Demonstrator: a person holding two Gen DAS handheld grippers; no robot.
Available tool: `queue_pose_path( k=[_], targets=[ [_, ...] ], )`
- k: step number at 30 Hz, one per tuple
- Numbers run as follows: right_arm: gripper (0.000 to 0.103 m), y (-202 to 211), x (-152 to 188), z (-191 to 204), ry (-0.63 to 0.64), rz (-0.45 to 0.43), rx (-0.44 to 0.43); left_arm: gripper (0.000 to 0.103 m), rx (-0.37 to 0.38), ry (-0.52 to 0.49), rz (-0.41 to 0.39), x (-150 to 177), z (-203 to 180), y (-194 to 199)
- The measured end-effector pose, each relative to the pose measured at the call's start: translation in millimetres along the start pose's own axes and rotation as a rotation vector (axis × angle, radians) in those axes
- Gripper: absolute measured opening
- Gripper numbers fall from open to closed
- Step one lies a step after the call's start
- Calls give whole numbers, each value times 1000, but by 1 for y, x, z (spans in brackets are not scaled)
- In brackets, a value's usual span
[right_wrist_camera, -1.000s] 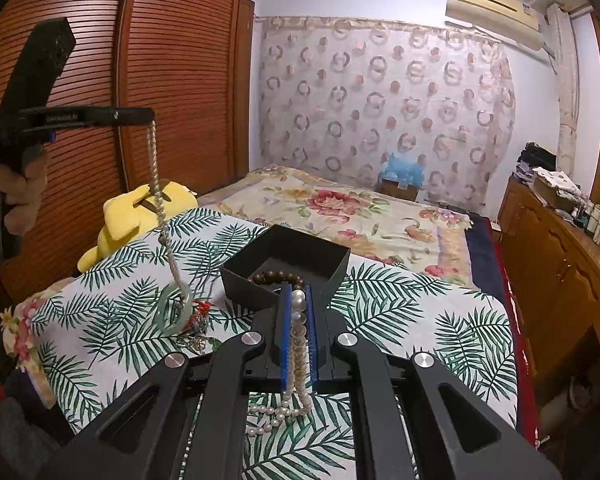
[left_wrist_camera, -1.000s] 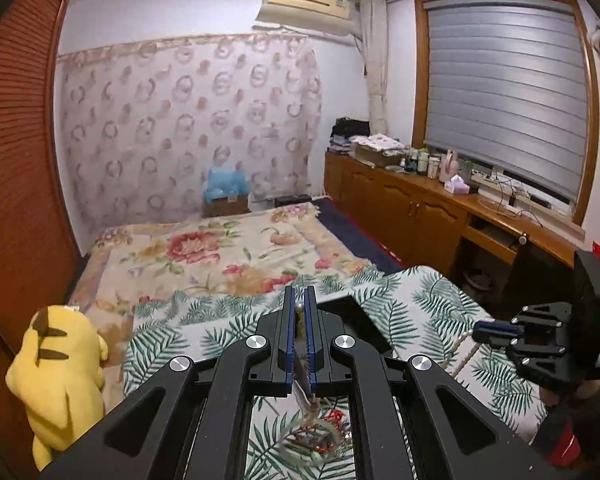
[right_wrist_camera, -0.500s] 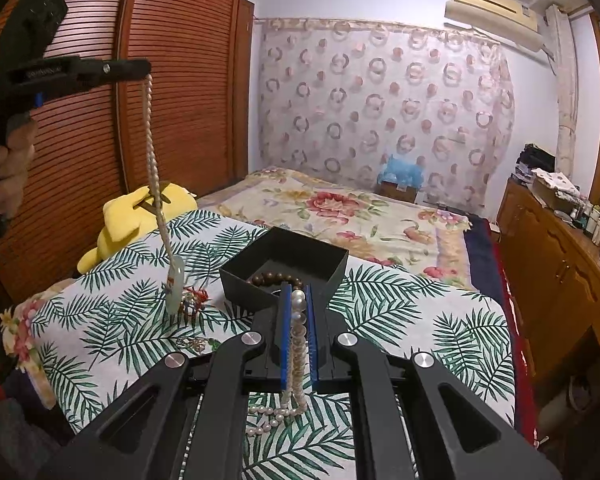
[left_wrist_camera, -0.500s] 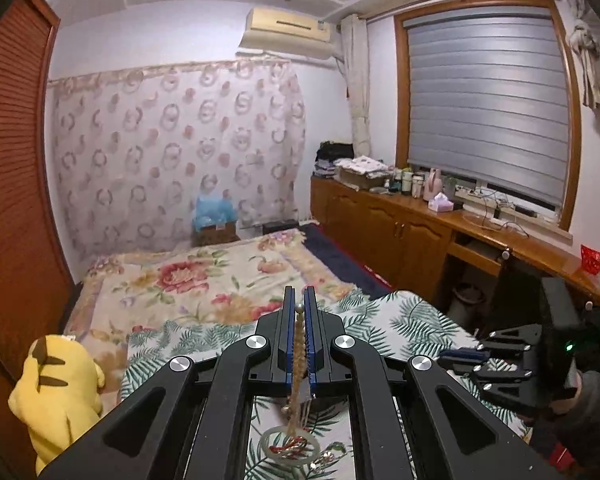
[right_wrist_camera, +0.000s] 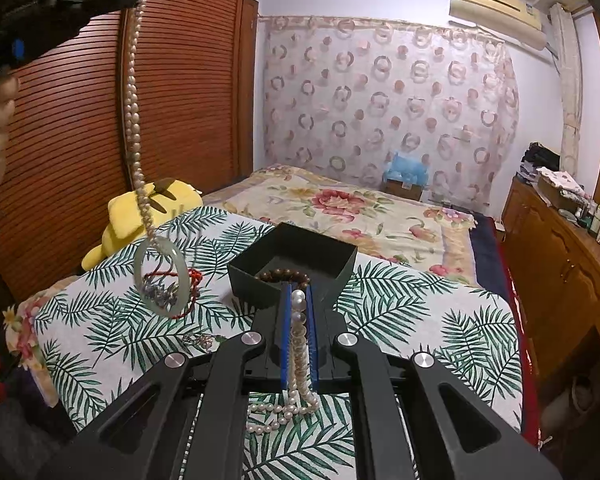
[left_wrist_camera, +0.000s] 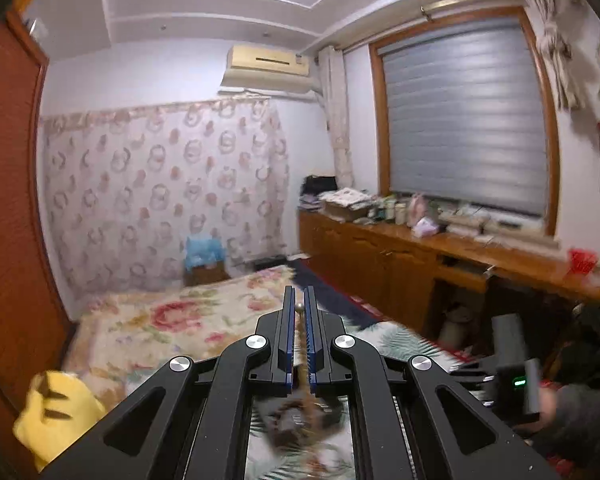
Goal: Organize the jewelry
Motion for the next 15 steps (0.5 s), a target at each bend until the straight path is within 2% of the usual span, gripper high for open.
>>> queue_pose_path(
  k=[2,3,4,6,11,15],
  targets=[
    [8,-2,1,3,0,5,-2,4,38,42,149,31,5,-33],
    [8,-2,1,4,1,5,-4,4,42,52,190,43,6,-42],
    [8,-2,1,5,1,3,-7,4,11,34,202,57,8,-49],
    [8,-2,2,6,1,3,-11,4,8,32,197,64,8,-49],
    [8,-7,8,8,8,25,-12,4,-1,20,130,46,7,-33],
    [8,-12,14,12,-4,44,-33,4,-15,29,125,46,14,-32]
  ],
)
Point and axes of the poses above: each gripper's, at about its wrist camera, not at the fingertips, and y roughly against the way its jaws point, z to its left, x to its underside, the point moved 8 cm from there along -y, roughly the way its jaws point, and after that the axes turned 8 degrees about -z, right-handed, at the moved point
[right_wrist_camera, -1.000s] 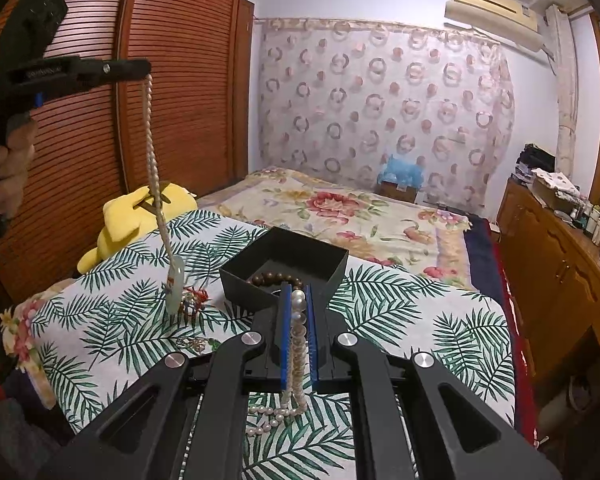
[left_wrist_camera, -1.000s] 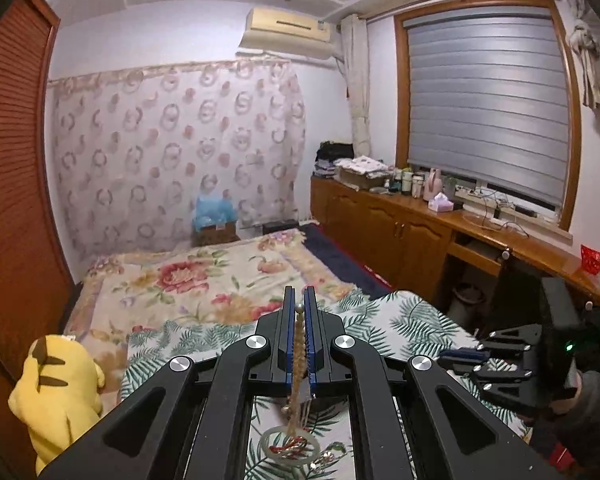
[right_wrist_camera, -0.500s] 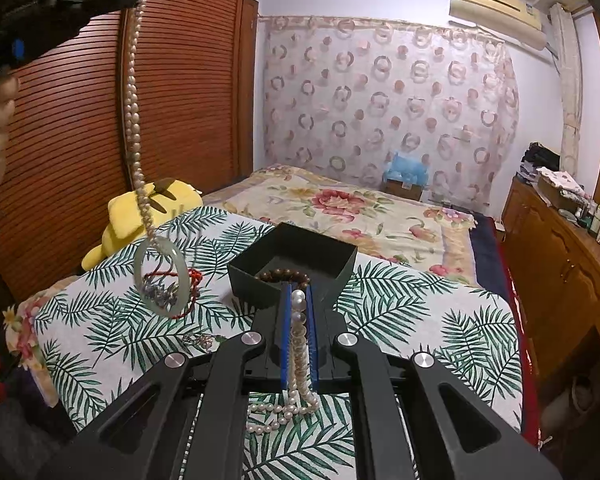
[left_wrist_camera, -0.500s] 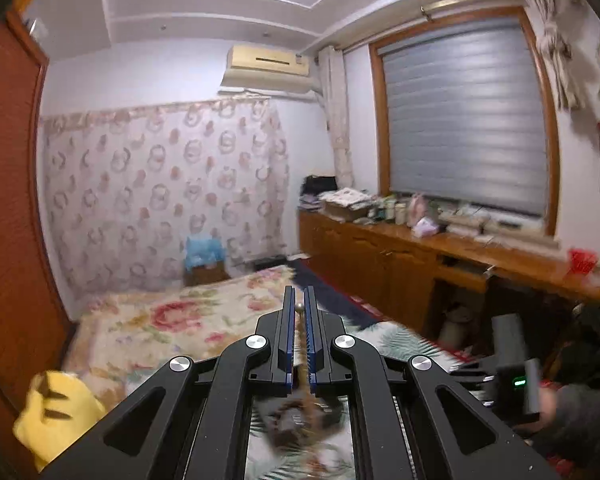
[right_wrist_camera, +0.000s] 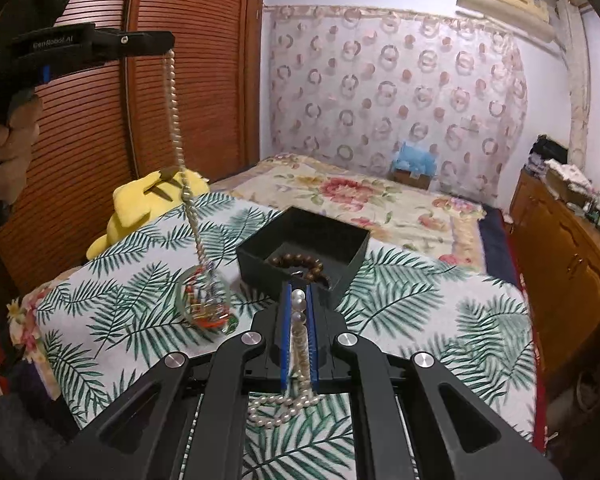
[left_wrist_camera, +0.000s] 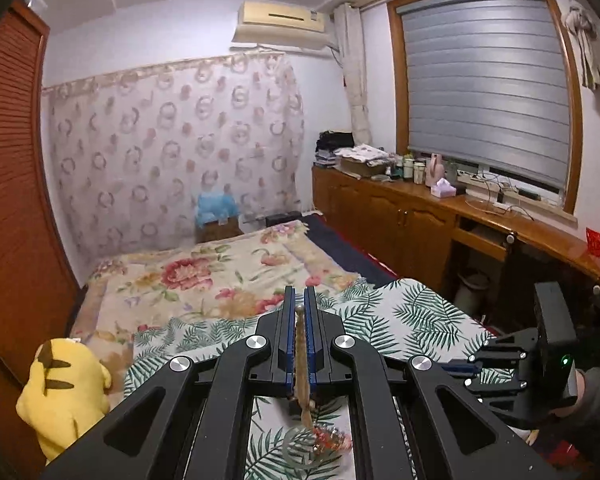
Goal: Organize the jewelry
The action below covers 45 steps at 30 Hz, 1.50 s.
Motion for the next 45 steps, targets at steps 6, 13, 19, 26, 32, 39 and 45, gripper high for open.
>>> queue_pose_path(
  k=[6,13,19,26,32,39,45],
  targets=[
    [8,-9,9,11,17,25,-16,4,-6,39,8,8,14,1],
    [8,-6,5,10,14,13,-11,4,49,59,-19,-5,6,12],
    [8,-4,8,7,10,18,-8,4,93,38,-78,-30,-20,27],
    [8,-6,15,4,1,30,-11,4,75,21,-97,-36,-24,30],
    [8,-5,17,2,-1,29,-6,4,64,44,-75,-29,-15,26],
    [8,7,-13,-4,0,-40,6,4,45,40,-76,-31,-10,22],
    [8,24,-66,-8,25,-138,4,4,48,47,-71,-30,-2,11]
  ],
)
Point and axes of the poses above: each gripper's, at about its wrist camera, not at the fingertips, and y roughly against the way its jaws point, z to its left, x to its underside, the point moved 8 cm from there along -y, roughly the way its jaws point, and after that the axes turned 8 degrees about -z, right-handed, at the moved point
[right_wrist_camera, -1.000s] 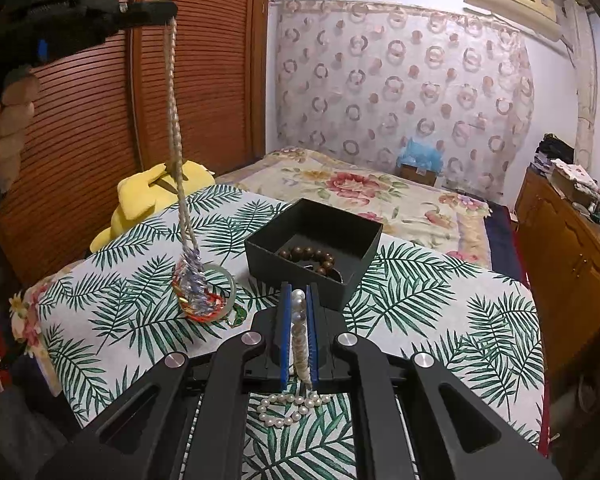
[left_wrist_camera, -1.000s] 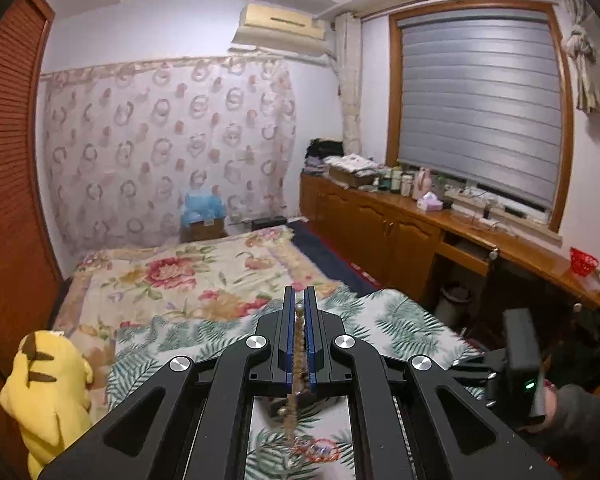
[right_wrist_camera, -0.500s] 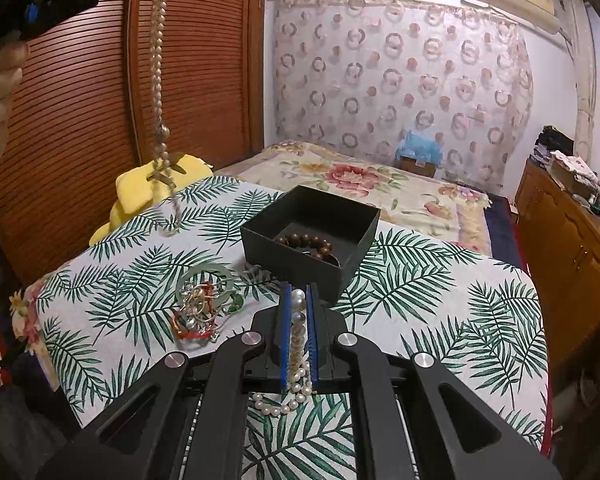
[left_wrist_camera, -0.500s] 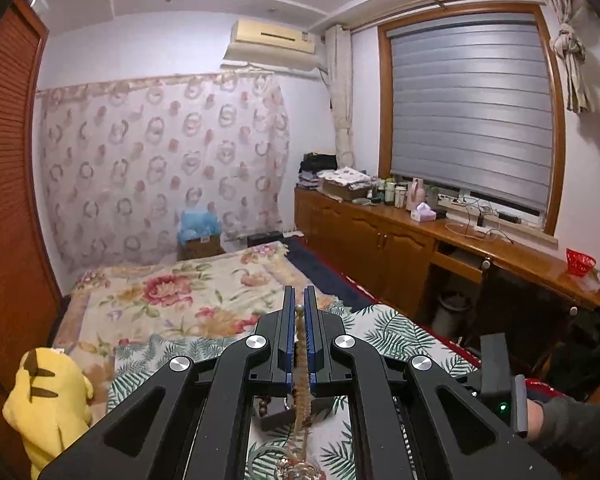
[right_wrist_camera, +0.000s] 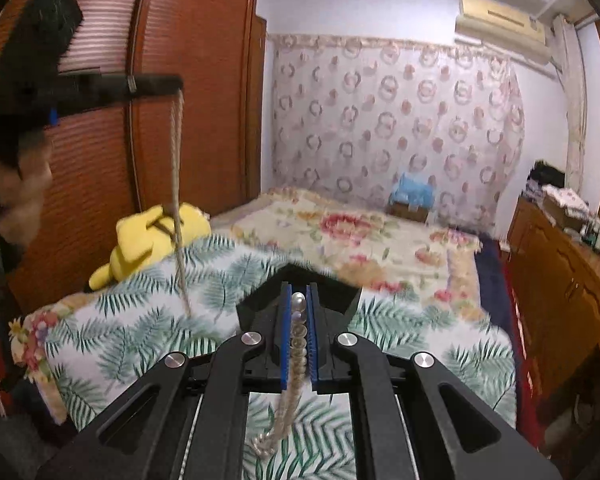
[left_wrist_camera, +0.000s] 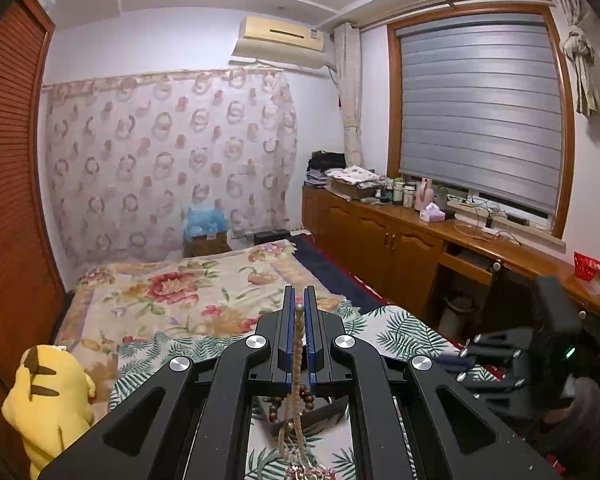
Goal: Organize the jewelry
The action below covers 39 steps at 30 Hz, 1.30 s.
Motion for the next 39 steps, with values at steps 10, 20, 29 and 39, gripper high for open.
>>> queue_pose_path(
  k=[10,20,29,39],
  targets=[
    [8,-9,-79,-10,44,-119,-10,4,18,25,7,-9,15,-42],
    [8,-65,-86,-33,54,-93,-11,4,38,56,96,24,27,-104],
    [8,-116,-47,-39,36,2,-32,4,57,97,201,81,39,-140],
    [9,-148,4,-34,4,105,-49,17,55,107,232,105,44,-143]
  ],
)
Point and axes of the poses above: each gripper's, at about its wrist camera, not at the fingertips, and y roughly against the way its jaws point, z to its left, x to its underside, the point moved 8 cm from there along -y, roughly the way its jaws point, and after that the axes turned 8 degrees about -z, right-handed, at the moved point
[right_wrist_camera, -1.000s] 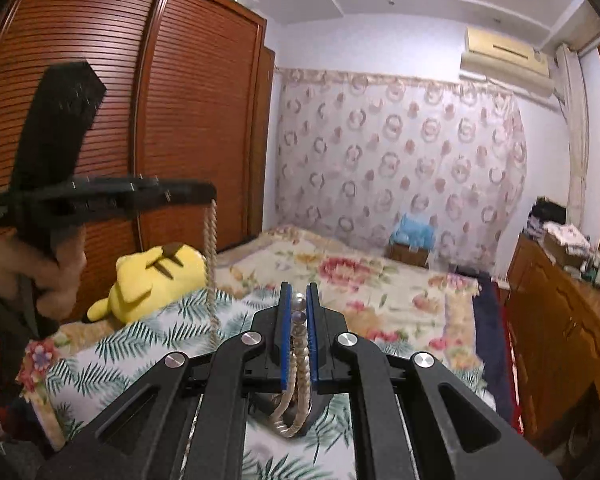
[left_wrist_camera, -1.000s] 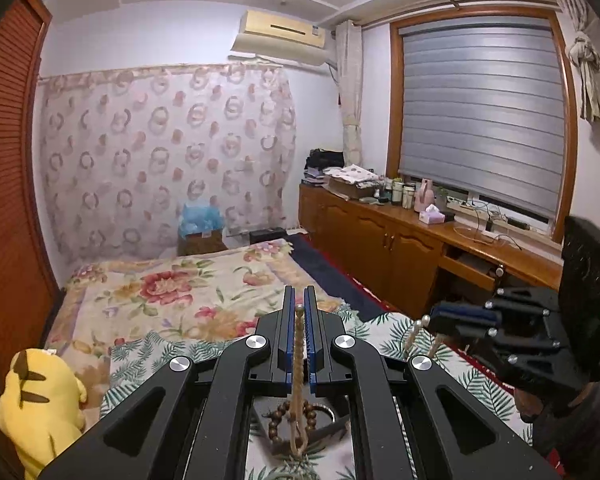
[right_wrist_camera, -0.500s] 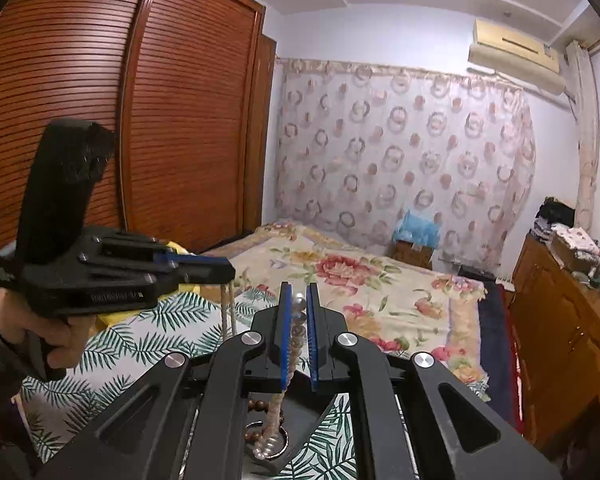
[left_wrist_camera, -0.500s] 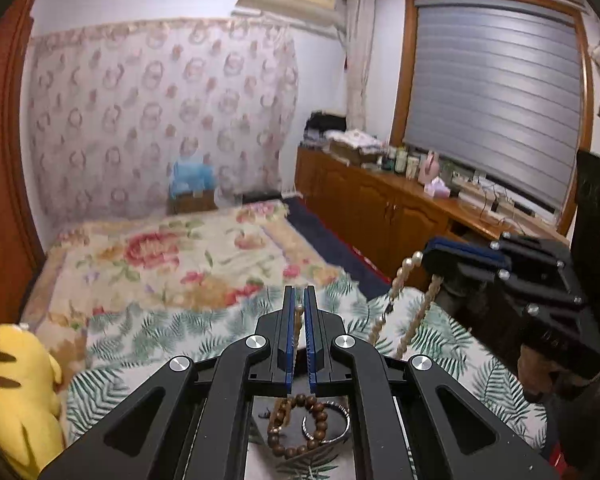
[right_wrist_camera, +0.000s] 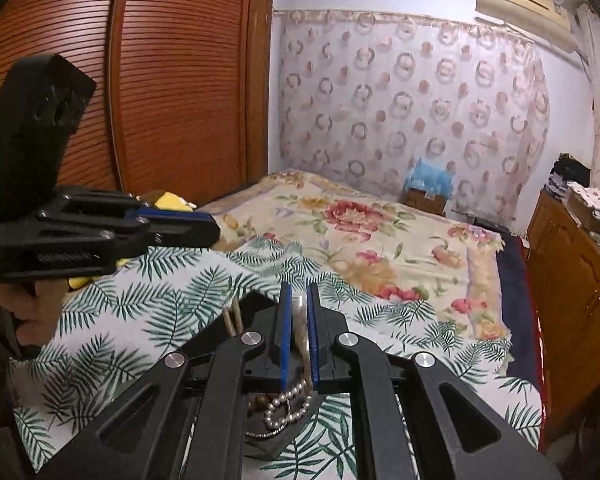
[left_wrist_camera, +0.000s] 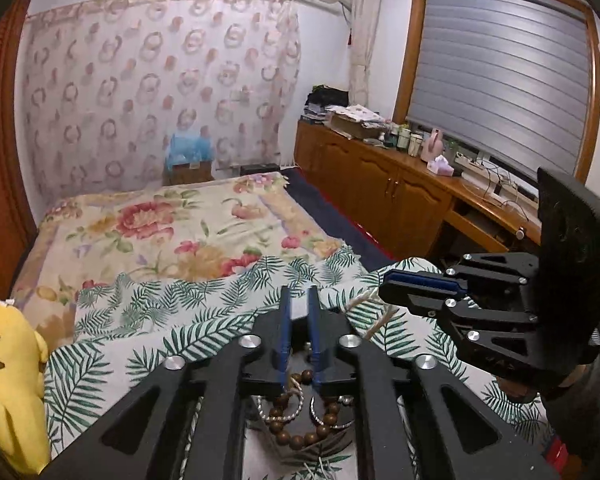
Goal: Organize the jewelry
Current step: 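Lower the pearl strand into the black box and open both grippers, then grasp the red bead strand tangled with silver hairpins with the left gripper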
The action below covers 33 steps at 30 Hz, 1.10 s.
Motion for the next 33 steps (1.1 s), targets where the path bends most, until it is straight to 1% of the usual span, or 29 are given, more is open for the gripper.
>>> queue_pose_path(
  k=[1,2,4,10,14,18,24,28,33],
  targets=[
    [9,-1,4,0,-4,6,-1,25,-3,1,0,4,1,2],
    [11,-2,6,-1,-9,9,-1,27,-6,0,0,6,2,4],
    [15,0,12,0,-19,11,-2,27,-17,1,5,18,4,12],
    [15,16,35,19,-40,20,-26,29,-39,30,38,60,13,38],
    [15,26,57,39,-39,46,-46,29,-46,58,67,89,15,56],
    [15,33,80,55,-48,74,-42,29,-66,57,99,118,11,72],
    [15,47,107,72,-88,105,-46,29,-55,67,124,148,2,91],
    [15,60,119,78,-108,113,-46,29,-28,67,148,166,-16,98],
    [15,76,135,86,-113,126,-34,29,17,15,183,183,-46,96]
  ],
)
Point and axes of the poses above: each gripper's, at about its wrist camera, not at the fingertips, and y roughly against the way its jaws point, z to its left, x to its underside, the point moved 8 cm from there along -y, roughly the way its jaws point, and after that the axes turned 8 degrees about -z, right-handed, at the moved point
